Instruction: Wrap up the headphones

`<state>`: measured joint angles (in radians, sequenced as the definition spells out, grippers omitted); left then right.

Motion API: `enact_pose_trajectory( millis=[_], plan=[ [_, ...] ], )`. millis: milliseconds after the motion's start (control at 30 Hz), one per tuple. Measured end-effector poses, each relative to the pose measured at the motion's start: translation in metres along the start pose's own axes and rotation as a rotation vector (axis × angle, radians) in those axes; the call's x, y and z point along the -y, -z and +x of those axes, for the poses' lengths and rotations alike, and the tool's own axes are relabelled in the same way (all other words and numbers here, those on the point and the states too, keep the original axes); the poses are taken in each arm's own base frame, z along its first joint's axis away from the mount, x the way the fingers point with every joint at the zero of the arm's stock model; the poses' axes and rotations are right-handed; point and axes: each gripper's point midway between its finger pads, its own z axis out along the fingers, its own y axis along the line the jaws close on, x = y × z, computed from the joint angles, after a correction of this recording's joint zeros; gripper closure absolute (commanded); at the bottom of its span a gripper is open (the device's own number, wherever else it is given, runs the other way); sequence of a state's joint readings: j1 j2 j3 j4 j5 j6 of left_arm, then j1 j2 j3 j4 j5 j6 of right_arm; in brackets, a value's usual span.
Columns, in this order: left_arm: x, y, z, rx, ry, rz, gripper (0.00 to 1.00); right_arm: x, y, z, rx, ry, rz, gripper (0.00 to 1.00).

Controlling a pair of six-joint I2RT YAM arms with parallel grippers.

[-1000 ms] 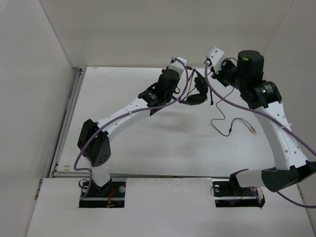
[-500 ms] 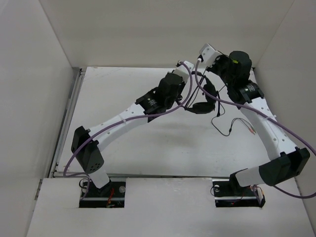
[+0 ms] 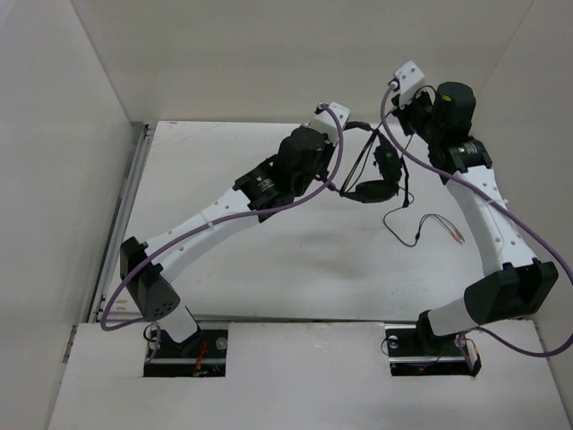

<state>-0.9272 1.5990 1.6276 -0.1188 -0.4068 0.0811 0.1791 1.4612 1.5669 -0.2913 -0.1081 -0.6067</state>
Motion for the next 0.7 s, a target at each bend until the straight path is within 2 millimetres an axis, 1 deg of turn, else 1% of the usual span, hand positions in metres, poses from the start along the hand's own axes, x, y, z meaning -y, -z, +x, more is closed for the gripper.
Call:
enact_pose_trajectory(
  millis=[67, 133, 233, 333, 500, 567, 600, 700],
  plan=[
    [0.002, 0.002, -0.007, 0.011, 0.008, 0.014, 1.00, -0.002, 0.002, -0.005, 0.038, -0.109, -0.051, 0.86],
    [0.006, 0.005, -0.015, 0.020, 0.011, 0.035, 1.00, -0.007, 0.005, -0.010, 0.075, -0.215, -0.109, 0.86],
    [0.014, 0.014, -0.031, 0.037, 0.014, 0.075, 1.00, -0.024, 0.008, -0.018, 0.117, -0.367, -0.226, 0.85],
    [0.026, 0.028, -0.058, 0.081, 0.027, 0.126, 1.00, -0.048, 0.011, -0.027, 0.159, -0.498, -0.350, 0.83],
    [0.041, 0.055, -0.108, 0.180, 0.063, 0.209, 1.00, -0.087, 0.014, -0.024, 0.167, -0.694, -0.533, 0.79],
    [0.043, 0.066, -0.125, 0.215, 0.075, 0.232, 1.00, -0.099, 0.015, -0.021, 0.163, -0.776, -0.597, 0.77],
    [0.042, 0.069, -0.131, 0.225, 0.078, 0.236, 1.00, -0.103, 0.017, -0.022, 0.166, -0.813, -0.626, 0.74],
    [0.038, 0.075, -0.147, 0.254, 0.092, 0.243, 1.00, -0.115, 0.022, -0.023, 0.178, -0.925, -0.704, 0.71]
  ],
)
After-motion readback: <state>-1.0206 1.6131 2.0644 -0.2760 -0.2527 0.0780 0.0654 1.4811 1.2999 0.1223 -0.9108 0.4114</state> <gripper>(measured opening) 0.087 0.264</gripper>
